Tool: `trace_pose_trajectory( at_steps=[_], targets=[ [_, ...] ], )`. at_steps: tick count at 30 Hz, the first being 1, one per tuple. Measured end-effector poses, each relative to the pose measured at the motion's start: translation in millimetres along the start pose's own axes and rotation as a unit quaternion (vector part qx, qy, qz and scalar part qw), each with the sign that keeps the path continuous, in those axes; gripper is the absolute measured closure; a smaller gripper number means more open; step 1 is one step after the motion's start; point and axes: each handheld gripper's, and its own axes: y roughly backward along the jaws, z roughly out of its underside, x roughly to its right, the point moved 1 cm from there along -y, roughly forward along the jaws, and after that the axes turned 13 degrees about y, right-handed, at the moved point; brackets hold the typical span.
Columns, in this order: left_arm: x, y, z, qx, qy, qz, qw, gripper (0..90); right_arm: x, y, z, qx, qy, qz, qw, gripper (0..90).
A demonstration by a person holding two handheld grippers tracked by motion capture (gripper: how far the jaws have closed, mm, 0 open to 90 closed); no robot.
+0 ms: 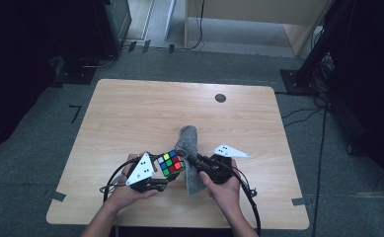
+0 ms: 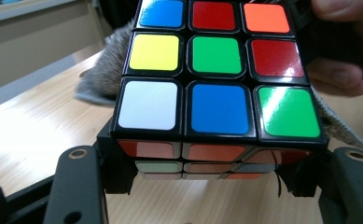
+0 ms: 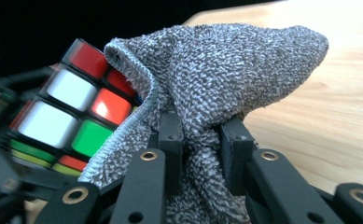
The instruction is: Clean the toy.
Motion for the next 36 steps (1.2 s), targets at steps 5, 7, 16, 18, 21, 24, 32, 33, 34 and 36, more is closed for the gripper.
trace_pose_trajectory(
  at_steps=[5, 7, 16, 18, 21, 24, 32, 33, 34, 36],
  targets=[
    [0.2, -3.6, 2.2, -0.018, 0.001, -0.001, 0.9998, 34.2, -1.5, 12.8, -10.7, 0.041, -0.008, -0.009, 0.9991, 74.8],
    [1.7, -5.1, 2.2, -0.021, 0.001, 0.002, 0.9998, 34.2, -7.0, 17.6, -16.0, 0.064, -0.01, -0.022, 0.9977, 74.8],
    [1.2, -1.5, -1.1, -0.016, 0.017, 0.015, 0.9996, 34.2, -7.5, -0.2, 0.7, 0.021, -0.011, -0.009, 0.9997, 74.6],
    [-1.0, 0.5, -3.3, -0.006, 0.027, 0.018, 0.9994, 34.3, 0.3, -4.7, 8.1, -0.005, -0.017, 0.006, 0.9998, 74.6],
    [-3.4, -0.4, -2.1, -0.017, 0.025, 0.005, 0.9995, 34.3, 3.1, -2.5, 6.5, -0.002, -0.017, 0.011, 0.9998, 74.6],
    [-3.8, -3.9, 1.6, -0.035, 0.022, -0.005, 0.9991, 34.3, 2.8, 8.6, -3.6, 0.031, -0.024, 0.004, 0.9992, 74.5],
    [1.4, -6.2, -0.9, -0.035, 0.025, 0.009, 0.999, 34.2, -13.2, 7.0, -6.4, 0.042, -0.01, -0.02, 0.9988, 74.3],
    [1.0, -5.9, -0.6, -0.036, 0.026, 0.01, 0.999, 34.2, -12.0, 4.6, -2.2, 0.042, -0.021, -0.016, 0.9988, 74.3],
    [0.3, -5.1, -0.4, -0.035, 0.029, 0.011, 0.9989, 34.3, -10.5, 2.7, 0.1, 0.036, -0.025, -0.012, 0.999, 74.3],
    [-1.0, -3.6, -1.2, -0.029, 0.033, 0.014, 0.9989, 34.3, -7.1, -1.3, 5.4, 0.015, -0.021, 0.001, 0.9997, 74.3]
  ],
)
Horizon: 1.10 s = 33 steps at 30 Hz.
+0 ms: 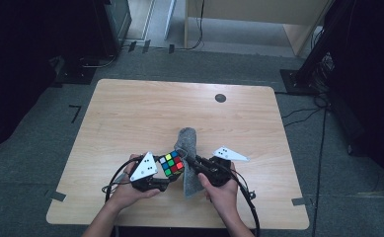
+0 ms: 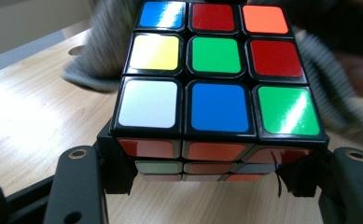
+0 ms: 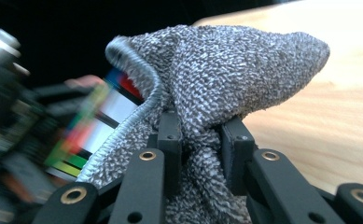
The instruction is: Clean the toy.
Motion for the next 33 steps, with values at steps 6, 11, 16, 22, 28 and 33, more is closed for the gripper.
trace_pose_trajectory(
  at_steps=[6, 11, 16, 22, 28, 33],
  targets=[
    [-3.2, -1.0, 2.2, -0.008, -0.001, -0.012, 0.9999, 34.3, 5.1, 7.6, -6.8, 0.002, 0.003, 0.014, 0.9999, 73.8],
    [-1.2, -2.3, 2.3, -0.001, -0.003, -0.006, 1.0, 34.3, -6.3, 18.2, -19.3, 0.048, 0.004, -0.017, 0.9987, 73.5],
    [0.0, 0.2, 1.9, 0.011, -0.002, 0.007, 0.9999, 34.3, -11.9, 10.4, -12.9, 0.044, -0.001, -0.029, 0.9986, 73.2],
    [-4.1, 5.7, 0.2, 0.035, 0.013, 0.015, 0.9992, 34.3, -0.1, 2.4, 0.5, 0.002, -0.007, 0.009, 0.9999, 73.6],
    [4.5, -1.3, 3.6, 0.016, -0.015, 0.023, 0.9995, 34.3, -7.7, 15.8, -15.9, 0.062, -0.003, -0.019, 0.9979, 73.1],
    [8.6, -1.1, 2.0, 0.019, -0.02, 0.029, 0.9992, 34.2, -11.0, 12.4, -13.2, 0.063, -0.005, -0.026, 0.9977, 73.1]
  ],
)
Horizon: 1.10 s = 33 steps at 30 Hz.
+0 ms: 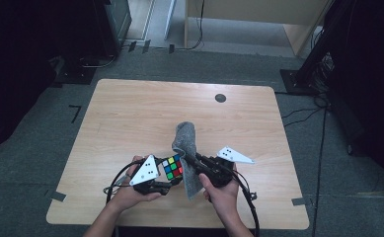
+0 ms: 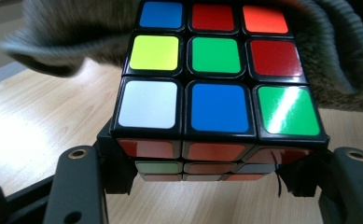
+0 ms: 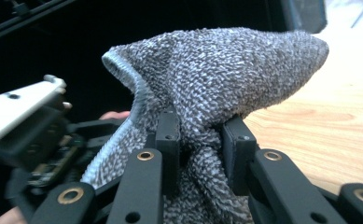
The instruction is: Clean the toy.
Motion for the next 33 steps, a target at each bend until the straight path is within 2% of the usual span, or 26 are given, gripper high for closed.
trace_pose_trajectory(
  at_steps=[3, 5, 6, 7, 8, 11, 12, 14, 15, 18, 20, 21, 22, 26, 28, 30, 31, 33],
  targets=[
    [-2.6, 3.8, -1.7, 0.009, 0.008, 0.001, 0.9999, 34.2, 10.6, -5.8, 10.9, -0.036, -0.015, 0.024, 0.999, 73.4],
    [-4.3, 4.4, -1.9, 0.011, 0.011, -0.002, 0.9999, 34.3, 16.0, -6.1, 14.1, -0.049, -0.028, 0.027, 0.998, 73.4],
    [-4.9, 3.8, -1.4, 0.008, 0.011, -0.005, 0.9999, 34.2, 14.7, -2.3, 9.3, -0.033, -0.028, 0.02, 0.9989, 73.3],
    [-5.1, 2.3, -0.1, 0.0, 0.007, -0.01, 0.9999, 34.2, 14.7, -2.3, 9.3, -0.033, -0.028, 0.02, 0.9989, 73.3],
    [-5.0, 1.3, 0.8, -0.006, 0.005, -0.012, 0.9999, 34.3, 11.8, 1.0, 3.8, -0.015, -0.024, 0.012, 0.9995, 73.1],
    [-1.7, -2.4, 1.9, -0.012, 0.002, -0.008, 0.9999, 34.3, 2.7, 5.0, -6.0, 0.006, -0.009, -0.003, 0.9999, 73.0],
    [-0.6, -2.7, 1.2, -0.01, 0.002, -0.005, 0.9999, 34.3, -0.2, 4.5, -6.5, 0.006, -0.005, -0.008, 0.9999, 73.0],
    [0.1, -1.8, 0.1, -0.01, 0.003, -0.004, 0.9999, 34.3, -1.5, 0.5, -2.0, -0.002, -0.001, 0.0, 1.0, 73.1],
    [-0.3, -0.8, -0.1, -0.009, 0.005, -0.003, 0.9999, 34.2, 1.0, -0.9, 1.7, -0.004, -0.008, 0.005, 0.9999, 73.1],
    [-3.7, 2.8, -1.7, 0.0, 0.015, -0.003, 0.9999, 34.2, 10.8, -6.3, 13.7, -0.04, -0.025, 0.029, 0.9985, 73.4],
    [-5.6, 3.5, -2.0, 0.004, 0.021, -0.005, 0.9998, 34.3, 14.2, -6.0, 15.1, -0.046, -0.033, 0.03, 0.998, 73.4],
    [-6.3, 3.1, -1.8, 0.002, 0.022, -0.009, 0.9997, 34.3, 13.3, -4.2, 12.7, -0.04, -0.032, 0.028, 0.9983, 73.4],
    [-6.8, 2.2, -1.3, -0.001, 0.023, -0.014, 0.9996, 34.3, 9.1, 0.1, 5.6, -0.015, -0.023, 0.016, 0.9995, 73.1],
    [-9.1, 2.1, -1.5, 0.002, 0.038, -0.018, 0.9991, 34.2, 0.0, 1.8, 0.1, -0.002, -0.009, 0.002, 1.0, 73.1],
    [-9.9, 3.6, -1.7, 0.002, 0.039, -0.021, 0.999, 34.2, -1.9, -0.4, 3.9, 0.001, -0.012, 0.004, 0.9999, 73.1],
    [-12.2, 6.2, -1.9, 0.006, 0.047, -0.019, 0.9987, 34.2, 3.1, -4.0, 10.3, -0.019, -0.021, 0.016, 0.9995, 73.3],
    [-12.9, 7.1, -2.2, 0.012, 0.052, -0.018, 0.9984, 34.2, 12.0, -7.9, 19.1, -0.046, -0.044, 0.029, 0.9976, 73.4],
    [-14.1, 8.3, -3.5, 0.018, 0.057, -0.015, 0.9981, 34.2, 13.6, -8.6, 21.0, -0.052, -0.052, 0.029, 0.9969, 73.4]
  ],
)
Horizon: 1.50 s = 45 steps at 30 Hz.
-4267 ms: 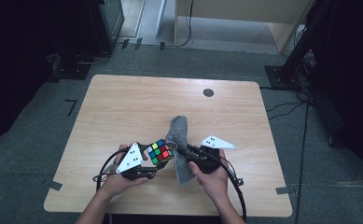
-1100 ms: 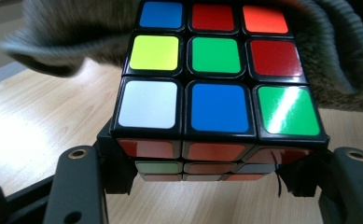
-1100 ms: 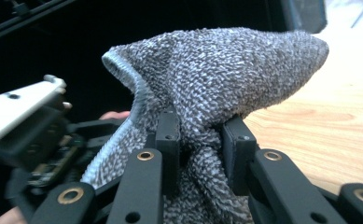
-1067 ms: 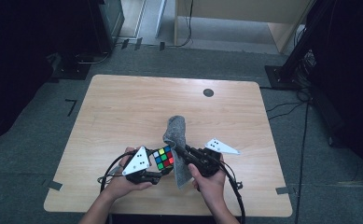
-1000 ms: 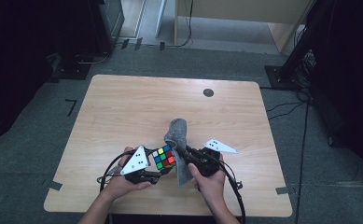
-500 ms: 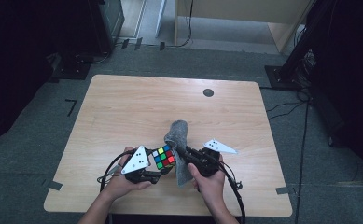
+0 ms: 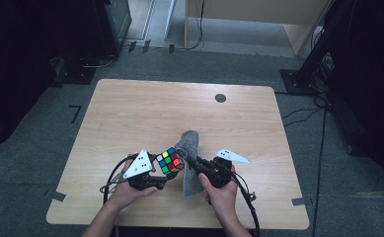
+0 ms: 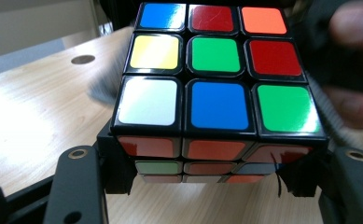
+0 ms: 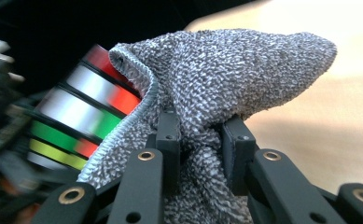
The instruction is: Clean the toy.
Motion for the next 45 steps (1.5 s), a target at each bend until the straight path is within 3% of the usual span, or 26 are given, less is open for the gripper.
trace_pose_trajectory(
  at_steps=[4, 6, 7, 10, 11, 14, 16, 20, 23, 26, 28, 32, 36, 40, 42, 45],
  targets=[
    [-0.9, -0.5, 0.4, -0.002, -0.001, -0.002, 1.0, 34.2, -8.0, 7.2, -8.8, 0.024, 0.018, -0.001, 0.9995, 73.6],
    [0.2, -3.7, 2.7, -0.014, -0.014, -0.015, 0.9997, 34.2, -12.8, 14.0, -15.4, 0.06, 0.015, -0.03, 0.9977, 73.3],
    [1.2, -4.8, 3.5, -0.016, -0.015, -0.012, 0.9997, 34.2, -16.3, 16.3, -18.0, 0.066, 0.02, -0.033, 0.997, 73.3],
    [5.6, -5.9, 2.5, -0.01, -0.018, -0.006, 0.9998, 34.2, -22.2, 14.2, -17.7, 0.061, 0.043, -0.029, 0.9968, 73.3],
    [6.0, -6.1, 3.0, -0.011, -0.021, -0.009, 0.9997, 34.2, -20.4, 12.8, -15.0, 0.065, 0.039, -0.025, 0.9968, 73.3],
    [5.0, -4.0, 2.2, -0.001, -0.013, -0.004, 0.9999, 34.2, -9.9, 7.9, -8.6, 0.034, 0.017, -0.006, 0.9993, 73.6],
    [5.9, -4.2, 1.5, -0.001, -0.019, -0.007, 0.9998, 34.2, -7.6, 8.6, -8.2, 0.036, 0.004, -0.011, 0.9993, 73.7],
    [11.1, -9.1, 4.6, -0.017, -0.038, -0.007, 0.9991, 34.2, -20.5, 16.6, -20.2, 0.067, 0.025, -0.04, 0.9966, 73.5],
    [14.3, -9.1, 3.5, -0.009, -0.038, 0.003, 0.9992, 34.2, -22.3, 17.0, -21.6, 0.076, 0.029, -0.038, 0.996, 73.5],
    [14.4, -6.6, 1.7, 0.001, -0.031, 0.011, 0.9995, 34.2, -10.7, 12.1, -13.6, 0.055, 0.004, -0.021, 0.9983, 73.7],
    [13.2, -6.9, 2.5, -0.004, -0.034, 0.007, 0.9994, 34.2, -6.7, 10.6, -10.4, 0.051, -0.009, -0.025, 0.9984, 73.5],
    [12.2, -8.9, 4.2, -0.01, -0.036, 0.003, 0.9993, 34.2, -12.4, 14.0, -15.6, 0.071, -0.01, -0.053, 0.996, 71.4],
    [11.9, -8.8, 4.5, -0.012, -0.036, 0.002, 0.9993, 34.2, -14.4, 14.2, -17.7, 0.072, 0.006, -0.052, 0.996, 68.4],
    [11.2, -8.0, 4.4, -0.012, -0.037, -0.001, 0.9992, 34.2, -8.7, 11.5, -17.6, 0.065, -0.001, -0.056, 0.9963, 61.5],
    [11.1, -7.9, 4.3, -0.011, -0.038, -0.001, 0.9992, 34.2, -8.2, 11.9, -17.6, 0.063, -0.006, -0.061, 0.9961, 62.8],
    [10.9, -8.8, 5.2, -0.016, -0.039, -0.005, 0.9991, 34.2, -9.3, 14.1, -17.1, 0.058, 0.01, -0.064, 0.9962, 72.2]
  ],
)
